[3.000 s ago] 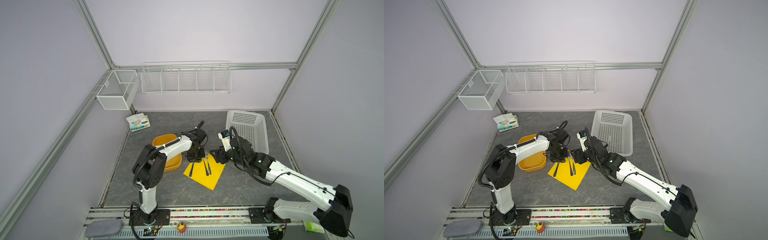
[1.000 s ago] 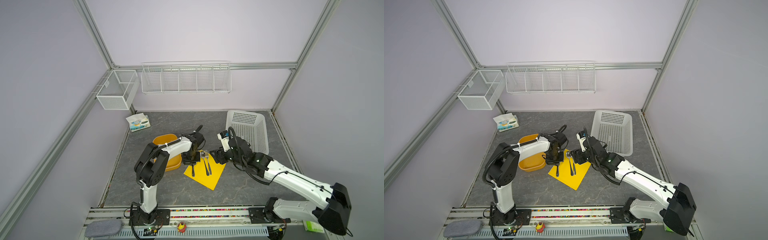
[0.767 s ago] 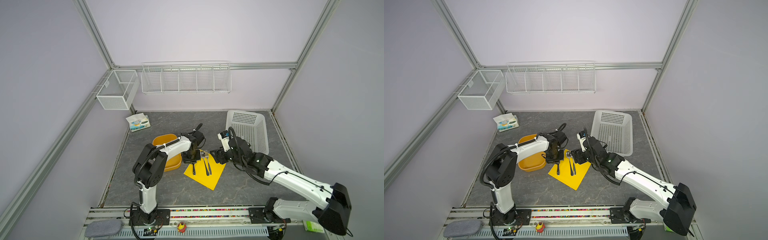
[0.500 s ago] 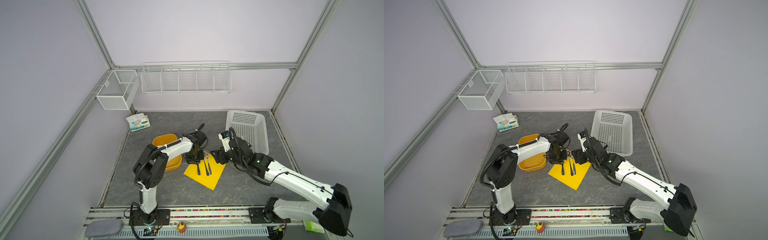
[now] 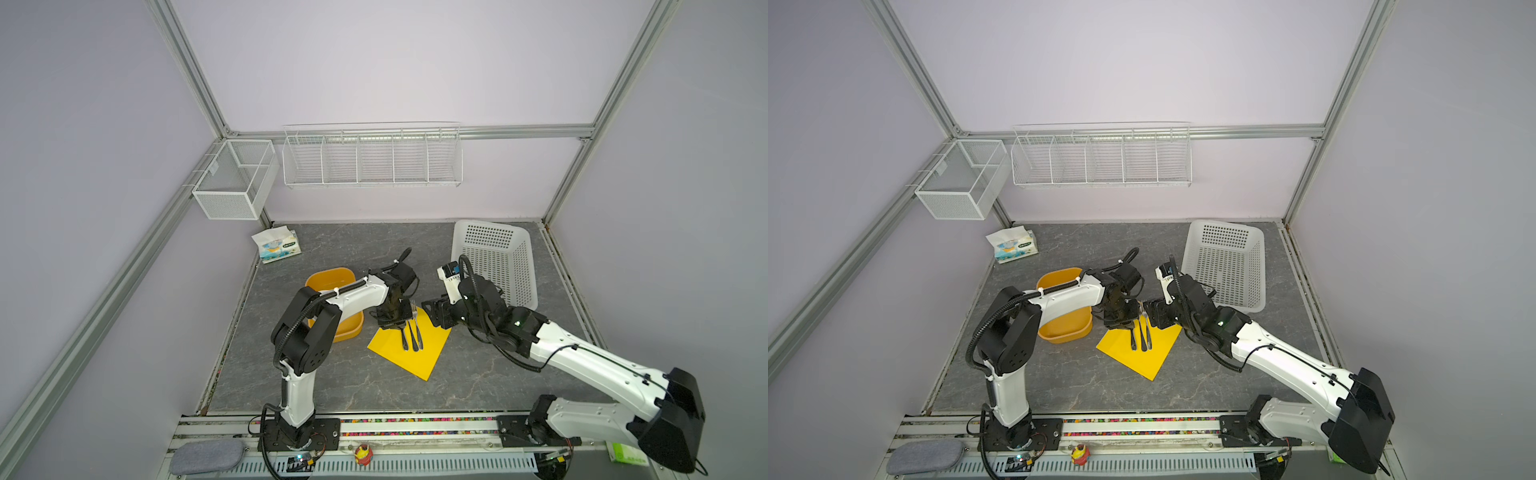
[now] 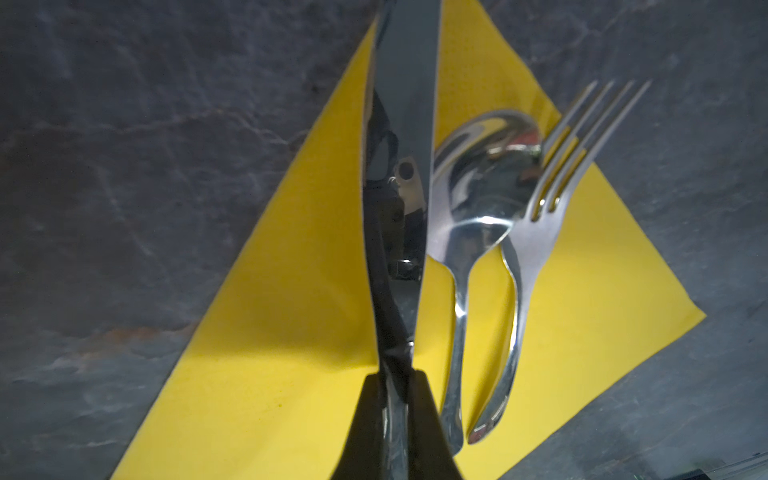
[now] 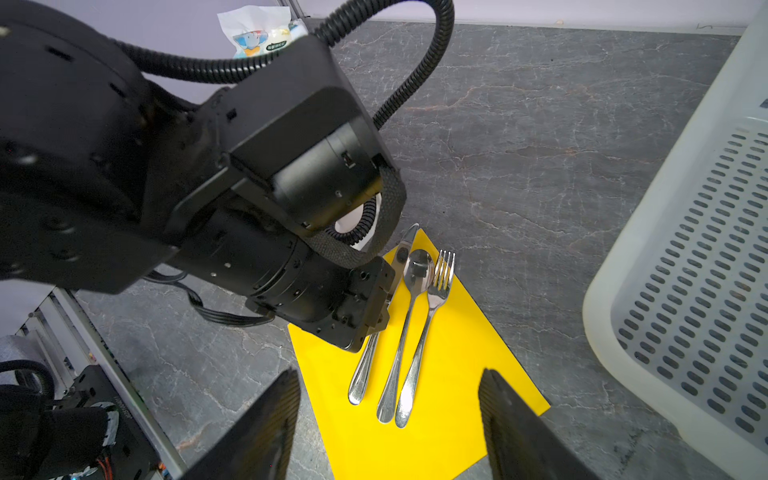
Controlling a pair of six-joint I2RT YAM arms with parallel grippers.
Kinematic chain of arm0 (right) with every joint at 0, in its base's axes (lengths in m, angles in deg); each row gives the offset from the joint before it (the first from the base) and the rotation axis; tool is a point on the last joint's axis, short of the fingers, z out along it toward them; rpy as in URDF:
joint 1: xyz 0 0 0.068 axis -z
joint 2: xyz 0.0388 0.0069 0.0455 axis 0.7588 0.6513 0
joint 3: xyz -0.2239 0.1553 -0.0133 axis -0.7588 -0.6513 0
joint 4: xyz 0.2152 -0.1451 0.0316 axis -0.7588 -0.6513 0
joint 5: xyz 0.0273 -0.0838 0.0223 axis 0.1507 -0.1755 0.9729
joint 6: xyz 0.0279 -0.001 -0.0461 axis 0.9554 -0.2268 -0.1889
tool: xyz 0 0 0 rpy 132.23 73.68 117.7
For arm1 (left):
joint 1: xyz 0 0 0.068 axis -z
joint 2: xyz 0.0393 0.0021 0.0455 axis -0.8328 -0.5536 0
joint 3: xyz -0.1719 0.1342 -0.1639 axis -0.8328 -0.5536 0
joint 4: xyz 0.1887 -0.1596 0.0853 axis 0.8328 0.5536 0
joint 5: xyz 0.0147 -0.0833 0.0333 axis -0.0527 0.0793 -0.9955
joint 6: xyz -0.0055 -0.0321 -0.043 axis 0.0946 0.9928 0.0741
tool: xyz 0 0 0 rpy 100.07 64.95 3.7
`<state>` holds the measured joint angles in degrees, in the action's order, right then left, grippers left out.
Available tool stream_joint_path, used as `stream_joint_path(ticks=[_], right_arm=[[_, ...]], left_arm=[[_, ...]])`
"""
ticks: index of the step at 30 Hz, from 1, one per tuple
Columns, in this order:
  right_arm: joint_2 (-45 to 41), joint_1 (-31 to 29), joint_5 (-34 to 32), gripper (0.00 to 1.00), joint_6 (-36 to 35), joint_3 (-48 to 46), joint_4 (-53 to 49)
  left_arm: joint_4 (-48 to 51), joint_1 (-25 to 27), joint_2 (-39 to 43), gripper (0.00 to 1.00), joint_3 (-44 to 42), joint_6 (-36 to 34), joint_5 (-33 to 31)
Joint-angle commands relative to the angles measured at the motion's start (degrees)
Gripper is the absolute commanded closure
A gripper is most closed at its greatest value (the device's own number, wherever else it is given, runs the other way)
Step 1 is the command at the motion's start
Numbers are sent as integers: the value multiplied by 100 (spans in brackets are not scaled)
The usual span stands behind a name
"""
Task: Place the utensils on the paper napkin and roll it up
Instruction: 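Lower the knife onto the napkin beside the spoon with the left gripper, then open the left gripper to release the knife while the right gripper shifts nearer the napkin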
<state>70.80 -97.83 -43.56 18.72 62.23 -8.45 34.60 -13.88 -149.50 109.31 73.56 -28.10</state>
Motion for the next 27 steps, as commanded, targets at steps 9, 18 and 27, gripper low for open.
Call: stream_joint_path(ticks=[9, 18, 27], right_arm=[[-139, 47, -136, 29, 46, -128, -42], [-172, 136, 336, 29, 682, -731, 354], [235, 210, 986, 30, 1587, -1219, 785]], left_arm=[[-92, 37, -194, 92, -37, 158, 104], [-230, 39, -96, 89, -216, 252, 155], [-238, 39, -83, 89, -240, 226, 201]])
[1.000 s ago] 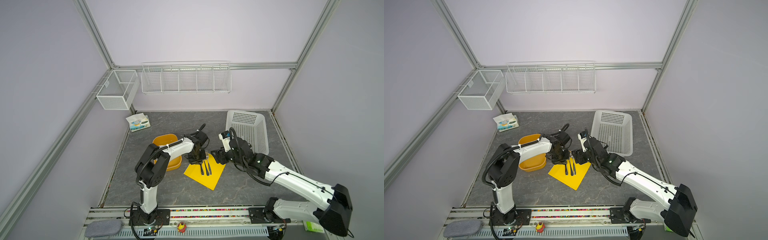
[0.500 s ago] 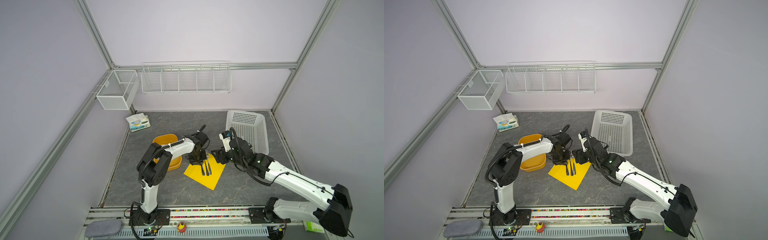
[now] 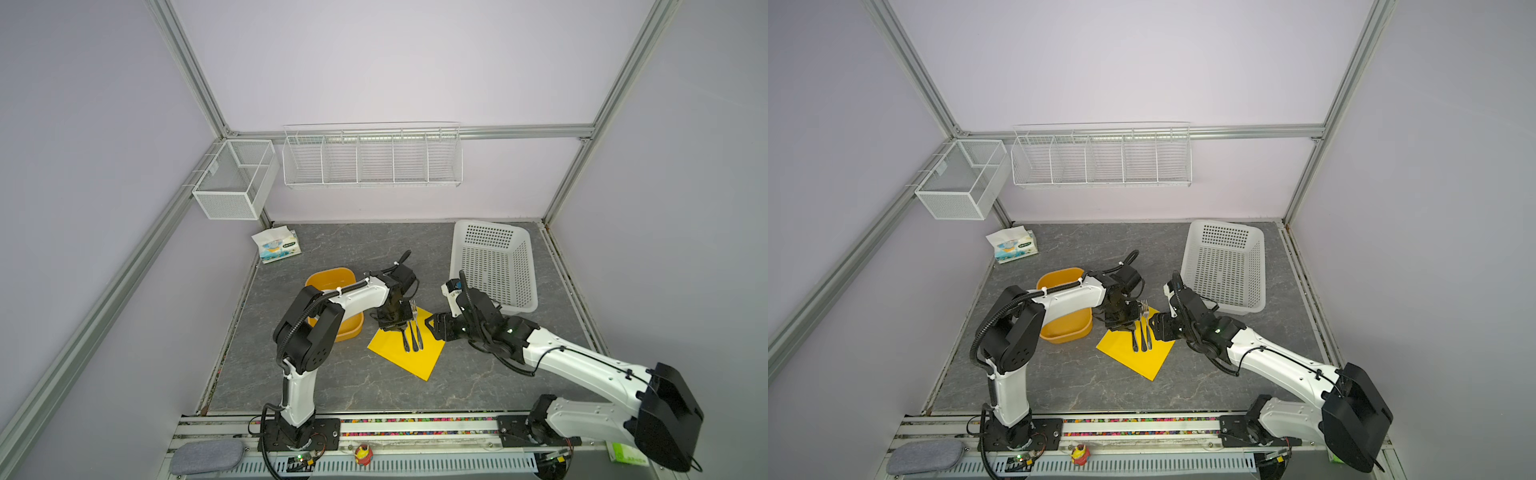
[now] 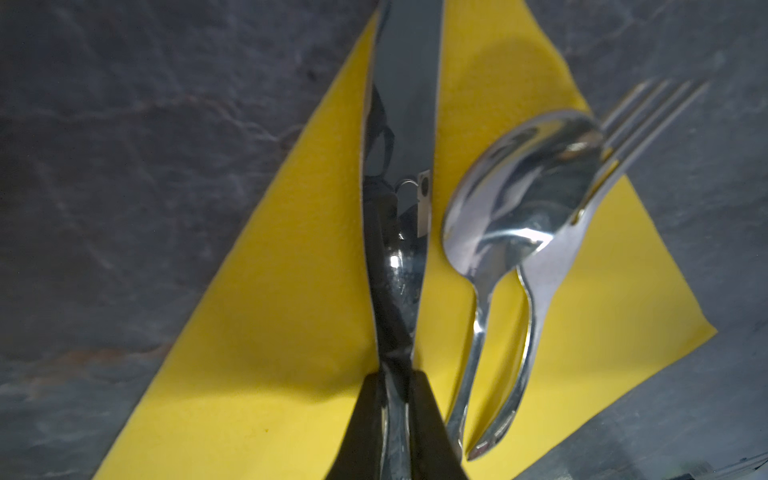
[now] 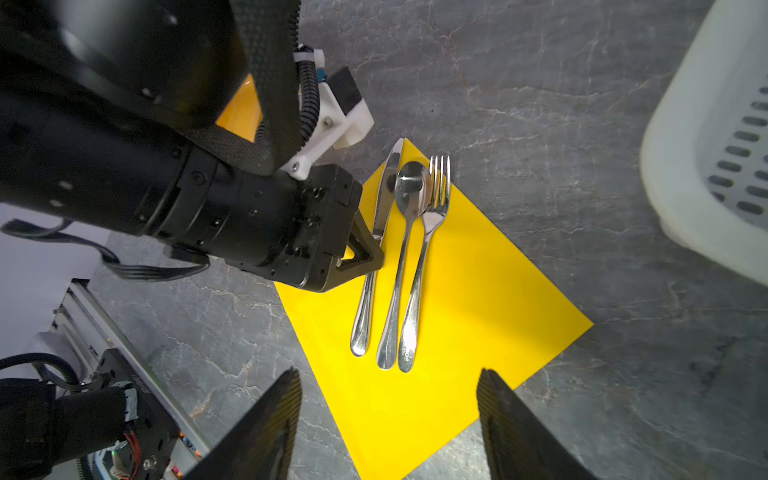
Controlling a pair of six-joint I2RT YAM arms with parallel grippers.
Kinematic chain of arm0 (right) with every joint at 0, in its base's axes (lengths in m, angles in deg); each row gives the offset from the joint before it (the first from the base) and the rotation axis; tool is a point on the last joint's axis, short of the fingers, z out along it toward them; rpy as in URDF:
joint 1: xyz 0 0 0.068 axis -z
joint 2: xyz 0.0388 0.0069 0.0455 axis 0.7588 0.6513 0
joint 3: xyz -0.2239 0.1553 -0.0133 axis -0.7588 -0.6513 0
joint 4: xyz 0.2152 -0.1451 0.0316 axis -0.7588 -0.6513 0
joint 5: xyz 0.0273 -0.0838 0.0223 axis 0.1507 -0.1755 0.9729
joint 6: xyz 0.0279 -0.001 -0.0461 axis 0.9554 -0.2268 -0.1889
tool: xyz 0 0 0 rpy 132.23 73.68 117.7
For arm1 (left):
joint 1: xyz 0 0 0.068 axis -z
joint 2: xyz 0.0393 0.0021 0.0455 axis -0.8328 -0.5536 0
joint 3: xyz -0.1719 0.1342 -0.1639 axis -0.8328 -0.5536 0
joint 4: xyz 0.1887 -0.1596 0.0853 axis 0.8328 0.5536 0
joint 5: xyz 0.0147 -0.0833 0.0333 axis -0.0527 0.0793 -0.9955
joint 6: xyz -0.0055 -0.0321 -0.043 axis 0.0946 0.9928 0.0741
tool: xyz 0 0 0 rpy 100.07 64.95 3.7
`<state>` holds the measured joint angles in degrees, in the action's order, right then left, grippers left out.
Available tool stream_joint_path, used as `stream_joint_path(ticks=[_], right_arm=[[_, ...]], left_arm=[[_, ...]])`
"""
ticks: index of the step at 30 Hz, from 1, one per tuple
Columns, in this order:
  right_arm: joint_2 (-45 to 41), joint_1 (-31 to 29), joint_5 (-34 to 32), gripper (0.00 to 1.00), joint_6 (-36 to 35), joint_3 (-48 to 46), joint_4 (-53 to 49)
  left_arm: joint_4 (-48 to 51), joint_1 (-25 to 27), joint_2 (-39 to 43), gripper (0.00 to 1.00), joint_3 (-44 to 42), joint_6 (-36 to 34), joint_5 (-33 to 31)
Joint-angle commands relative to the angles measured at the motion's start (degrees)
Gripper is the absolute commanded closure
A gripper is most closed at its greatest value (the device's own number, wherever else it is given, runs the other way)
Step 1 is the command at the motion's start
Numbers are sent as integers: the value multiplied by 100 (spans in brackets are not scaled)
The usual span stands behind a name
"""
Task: Place the utensils on the paper napkin and roll it up
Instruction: 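Open the left gripper to release the knife while the right gripper shifts nearer the napkin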
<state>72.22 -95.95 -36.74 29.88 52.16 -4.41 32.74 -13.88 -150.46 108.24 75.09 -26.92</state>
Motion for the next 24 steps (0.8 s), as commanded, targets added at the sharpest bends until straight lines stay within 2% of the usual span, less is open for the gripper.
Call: stream_joint_path(ticks=[1, 8, 24], right_arm=[[104, 15, 278, 30, 516, -257, 433], [88, 27, -21, 30, 450, -196, 147], [369, 27, 103, 30, 503, -246, 217]], left_arm=[[-52, 39, 12, 89, -128, 79, 91], [37, 39, 61, 88, -90, 88, 123], [45, 39, 257, 81, -62, 87, 117]])
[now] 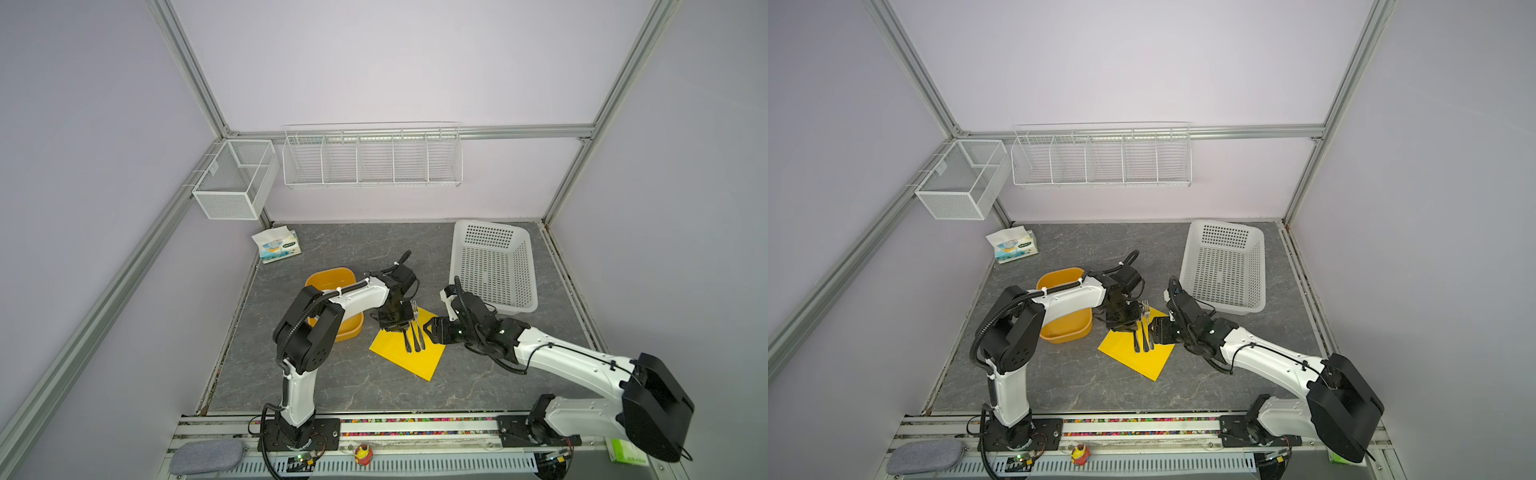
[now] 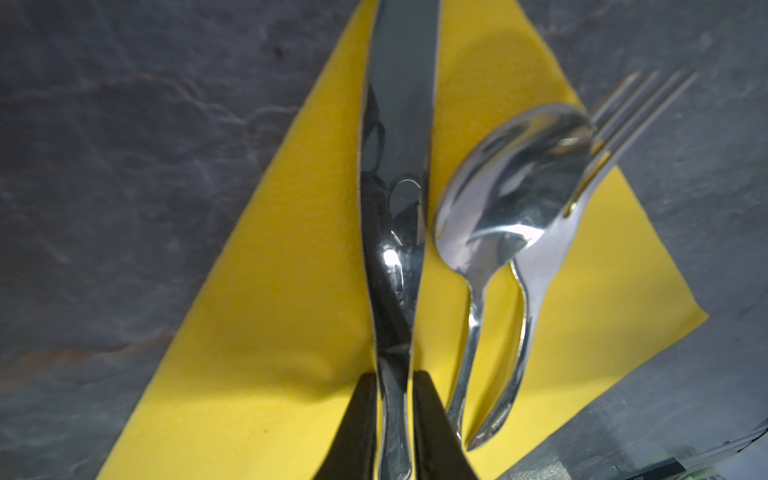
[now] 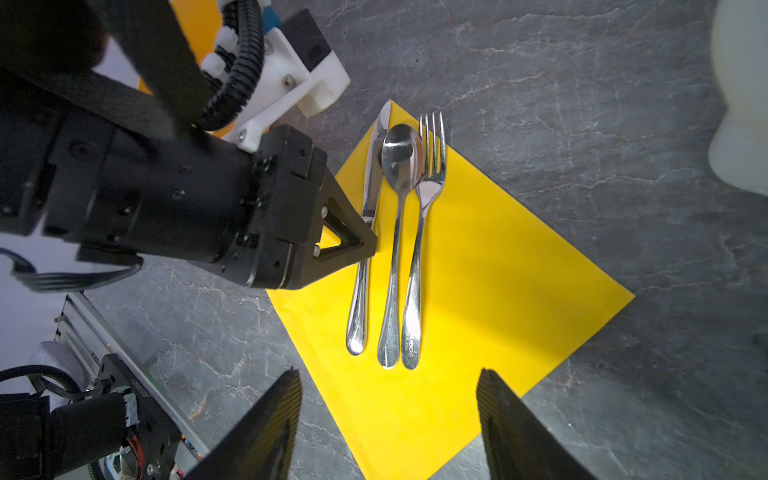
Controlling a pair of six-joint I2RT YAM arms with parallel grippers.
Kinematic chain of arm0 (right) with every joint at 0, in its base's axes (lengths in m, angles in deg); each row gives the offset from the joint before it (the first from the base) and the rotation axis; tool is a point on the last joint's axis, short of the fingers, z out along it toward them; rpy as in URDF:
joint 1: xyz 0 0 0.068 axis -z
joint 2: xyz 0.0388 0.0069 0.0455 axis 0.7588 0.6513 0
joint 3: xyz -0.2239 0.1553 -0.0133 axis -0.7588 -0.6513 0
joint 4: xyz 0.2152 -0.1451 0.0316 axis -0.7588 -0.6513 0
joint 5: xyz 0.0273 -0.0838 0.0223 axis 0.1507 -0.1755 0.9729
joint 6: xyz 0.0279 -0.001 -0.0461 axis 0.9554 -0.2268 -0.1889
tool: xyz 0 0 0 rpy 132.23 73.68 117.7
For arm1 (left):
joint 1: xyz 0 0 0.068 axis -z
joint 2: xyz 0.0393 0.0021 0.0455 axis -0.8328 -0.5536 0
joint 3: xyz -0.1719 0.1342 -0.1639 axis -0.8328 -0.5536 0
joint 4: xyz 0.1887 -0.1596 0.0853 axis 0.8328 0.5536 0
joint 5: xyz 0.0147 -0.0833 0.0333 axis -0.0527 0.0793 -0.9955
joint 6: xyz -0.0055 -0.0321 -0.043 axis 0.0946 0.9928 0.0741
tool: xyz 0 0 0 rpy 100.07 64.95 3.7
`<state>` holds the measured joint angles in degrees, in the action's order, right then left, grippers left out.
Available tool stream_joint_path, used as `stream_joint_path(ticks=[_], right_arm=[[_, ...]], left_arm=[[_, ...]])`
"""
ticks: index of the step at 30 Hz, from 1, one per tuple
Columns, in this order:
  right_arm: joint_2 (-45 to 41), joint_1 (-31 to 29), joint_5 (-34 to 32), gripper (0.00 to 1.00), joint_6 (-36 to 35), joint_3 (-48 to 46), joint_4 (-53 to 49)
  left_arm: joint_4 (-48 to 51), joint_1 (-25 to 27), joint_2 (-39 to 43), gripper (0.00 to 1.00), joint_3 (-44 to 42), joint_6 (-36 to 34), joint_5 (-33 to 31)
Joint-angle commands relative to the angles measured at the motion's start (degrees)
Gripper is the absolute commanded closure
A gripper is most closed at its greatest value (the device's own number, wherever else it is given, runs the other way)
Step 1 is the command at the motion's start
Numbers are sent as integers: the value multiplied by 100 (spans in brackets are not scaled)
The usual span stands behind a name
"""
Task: Place the utensils on the paper napkin and roll it up
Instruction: 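Open the left gripper to release the knife while the right gripper shifts nearer the napkin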
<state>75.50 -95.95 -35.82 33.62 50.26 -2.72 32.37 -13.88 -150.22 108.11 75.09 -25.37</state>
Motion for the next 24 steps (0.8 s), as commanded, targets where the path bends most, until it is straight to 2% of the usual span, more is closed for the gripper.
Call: stream_joint_path(ticks=[1, 15, 19, 24], right_arm=[[33, 22, 4, 30, 129, -66, 49], [-120, 27, -133, 30, 177, -103, -30], [-309, 22, -40, 30, 181, -117, -95], [-715, 27, 218, 30, 398, -315, -68]], left_arm=[[77, 39, 257, 81, -65, 87, -45], [207, 39, 585, 82, -71, 38, -222], [36, 39, 1223, 82, -284, -22, -751], [-568, 39, 2322, 82, -1037, -20, -1232]])
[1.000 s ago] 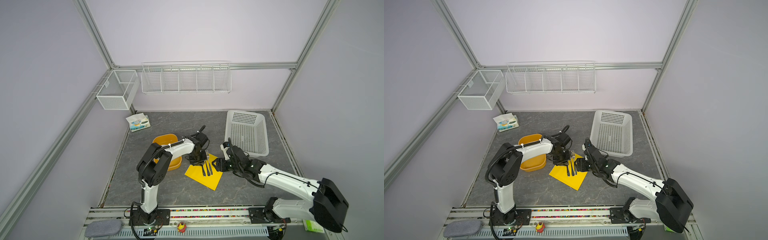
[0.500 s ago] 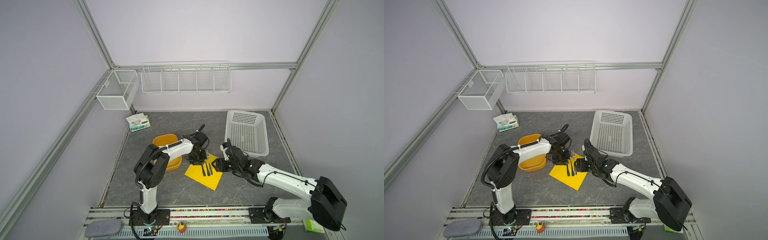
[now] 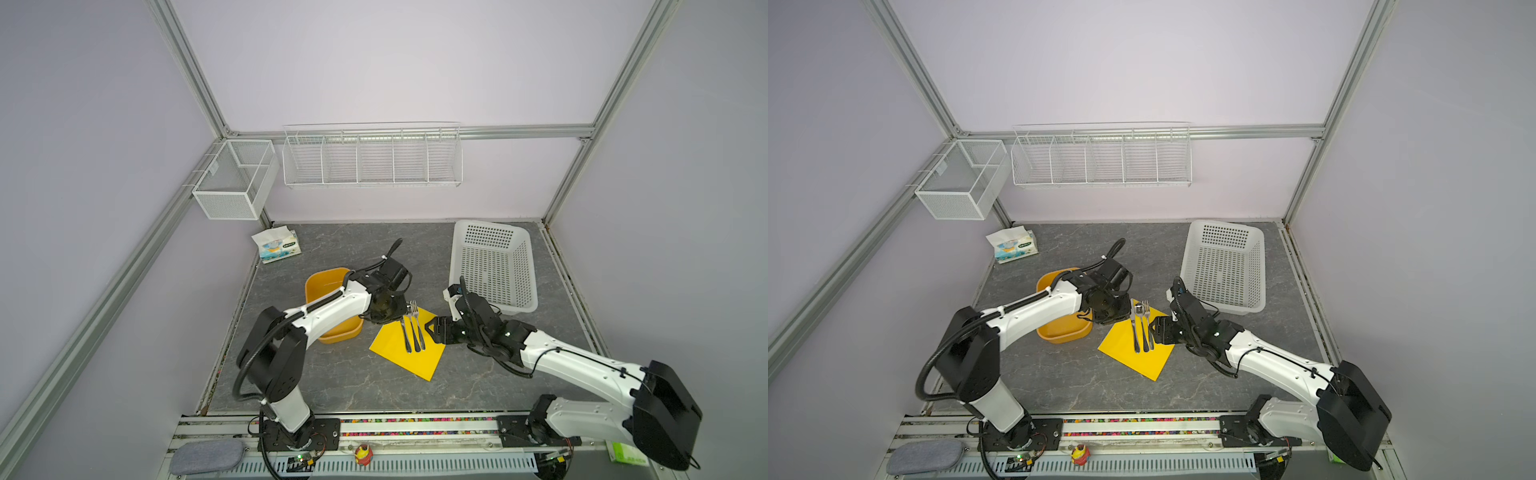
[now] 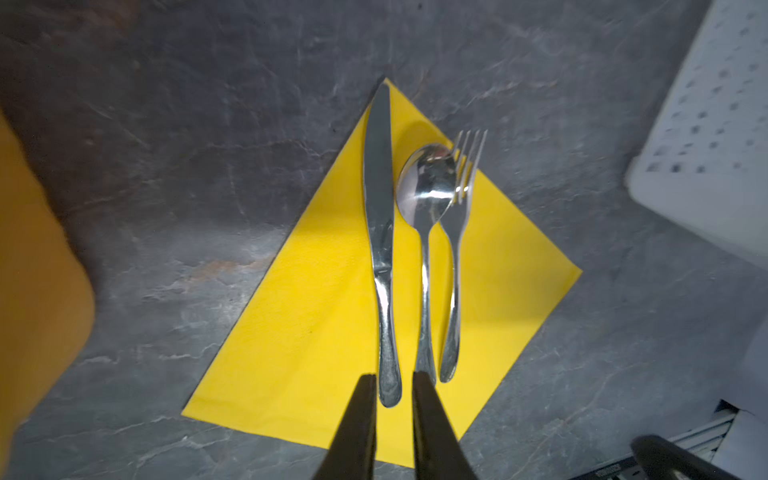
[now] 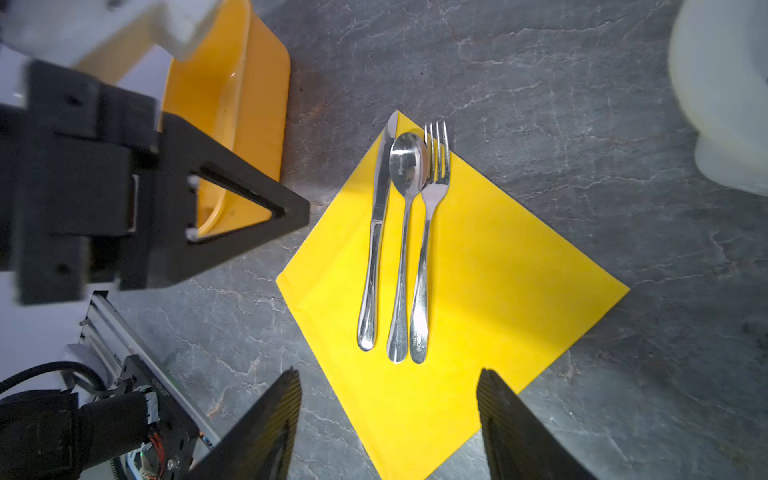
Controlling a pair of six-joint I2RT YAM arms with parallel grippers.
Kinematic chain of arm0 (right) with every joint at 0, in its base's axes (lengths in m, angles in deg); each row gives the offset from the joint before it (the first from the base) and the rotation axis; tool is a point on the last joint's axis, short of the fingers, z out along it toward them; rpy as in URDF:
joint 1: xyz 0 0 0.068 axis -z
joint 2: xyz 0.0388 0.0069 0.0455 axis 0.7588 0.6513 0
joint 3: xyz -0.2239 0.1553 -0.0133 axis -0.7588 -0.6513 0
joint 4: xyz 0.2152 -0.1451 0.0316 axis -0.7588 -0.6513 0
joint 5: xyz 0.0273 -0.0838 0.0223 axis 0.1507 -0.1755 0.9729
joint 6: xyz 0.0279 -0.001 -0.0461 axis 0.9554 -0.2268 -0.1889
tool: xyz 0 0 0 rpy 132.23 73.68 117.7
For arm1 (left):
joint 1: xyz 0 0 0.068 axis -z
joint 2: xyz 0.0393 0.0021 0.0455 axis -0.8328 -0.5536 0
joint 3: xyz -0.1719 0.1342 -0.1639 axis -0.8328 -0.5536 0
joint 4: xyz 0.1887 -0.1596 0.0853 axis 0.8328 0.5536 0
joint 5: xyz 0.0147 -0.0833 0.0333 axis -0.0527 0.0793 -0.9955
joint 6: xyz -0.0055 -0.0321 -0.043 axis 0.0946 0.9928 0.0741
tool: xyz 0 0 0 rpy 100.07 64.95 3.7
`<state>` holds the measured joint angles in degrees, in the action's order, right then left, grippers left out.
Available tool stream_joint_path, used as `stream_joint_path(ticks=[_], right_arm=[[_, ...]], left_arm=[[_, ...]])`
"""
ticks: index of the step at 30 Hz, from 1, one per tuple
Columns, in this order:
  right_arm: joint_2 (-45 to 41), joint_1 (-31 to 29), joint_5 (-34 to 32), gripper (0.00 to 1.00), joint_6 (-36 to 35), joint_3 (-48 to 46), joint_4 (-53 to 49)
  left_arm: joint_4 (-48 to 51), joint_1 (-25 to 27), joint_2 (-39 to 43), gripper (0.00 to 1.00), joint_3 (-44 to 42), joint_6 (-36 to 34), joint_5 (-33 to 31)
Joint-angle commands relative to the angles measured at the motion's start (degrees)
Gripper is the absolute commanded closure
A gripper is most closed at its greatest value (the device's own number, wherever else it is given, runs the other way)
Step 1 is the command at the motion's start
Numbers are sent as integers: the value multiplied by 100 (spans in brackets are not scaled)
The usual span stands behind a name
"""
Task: Place the utensils on the paper napkin and roll it up
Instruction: 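Open the left gripper to release the knife while the right gripper shifts nearer the napkin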
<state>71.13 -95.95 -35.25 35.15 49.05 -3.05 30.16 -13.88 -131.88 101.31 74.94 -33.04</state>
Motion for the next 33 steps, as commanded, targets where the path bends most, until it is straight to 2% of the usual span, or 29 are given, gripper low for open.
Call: stream_joint_path(ticks=[1, 6, 12, 17, 20, 23, 25, 29, 33], right_arm=[[-384, 27, 205, 30, 347, -298, 24], [-850, 18, 325, 30, 784, -771, 264], [-1197, -104, 324, 30, 1272, -1250, 275], [-1608, -425, -302, 29, 1624, -1527, -83], [-1728, -432, -641, 29, 1567, -1535, -301], [-1567, -322, -1025, 23, 1159, -1124, -702], [-1261, -185, -1113, 22, 780, -780, -822], [-458, 9, -963, 22, 389, -202, -759], [21, 2, -743, 23, 467, -71, -538]], left_arm=[[-542, 39, 719, 82, -572, 29, -473], [-1433, 35, 1685, 86, -1640, 451, -478], [-2544, 26, 2267, 85, -2768, 681, 13], [-2242, 21, 2235, 82, -2911, 537, -45], [-2164, -32, 2110, 80, -2882, 323, -203], [-1987, -225, 1911, 79, -2690, 252, -238], [-1783, -323, 1742, 79, -2580, 332, -533], [-1774, -614, 1395, 79, -2516, 145, -646], [-1519, -757, 1185, 79, -2485, 60, -1100]])
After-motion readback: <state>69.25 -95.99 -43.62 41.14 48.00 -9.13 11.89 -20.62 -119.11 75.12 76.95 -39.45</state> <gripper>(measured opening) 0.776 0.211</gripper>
